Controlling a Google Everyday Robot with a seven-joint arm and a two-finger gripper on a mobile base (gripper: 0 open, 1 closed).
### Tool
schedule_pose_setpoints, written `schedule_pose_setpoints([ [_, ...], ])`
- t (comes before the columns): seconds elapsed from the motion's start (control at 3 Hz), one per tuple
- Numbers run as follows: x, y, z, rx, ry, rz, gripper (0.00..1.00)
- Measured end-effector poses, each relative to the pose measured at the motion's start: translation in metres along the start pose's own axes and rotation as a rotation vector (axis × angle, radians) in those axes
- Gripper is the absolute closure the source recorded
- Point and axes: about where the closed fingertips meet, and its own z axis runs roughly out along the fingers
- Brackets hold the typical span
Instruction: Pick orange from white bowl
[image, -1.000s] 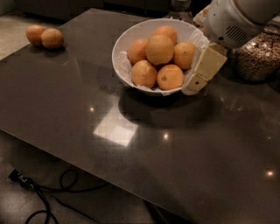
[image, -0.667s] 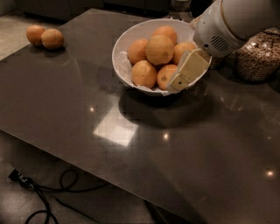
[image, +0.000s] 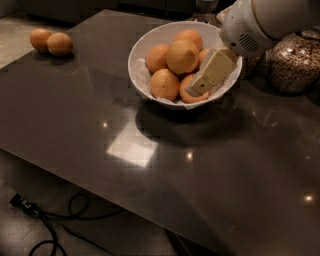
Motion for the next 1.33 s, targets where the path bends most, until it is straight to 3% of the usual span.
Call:
schedule_pose_setpoints([
  [0.67,-0.012,0.001,0.032,0.062,-0.046,0.063,0.00],
  [1.33,-0.018,-0.008,0.063,0.124,-0.025,0.107,0.00],
])
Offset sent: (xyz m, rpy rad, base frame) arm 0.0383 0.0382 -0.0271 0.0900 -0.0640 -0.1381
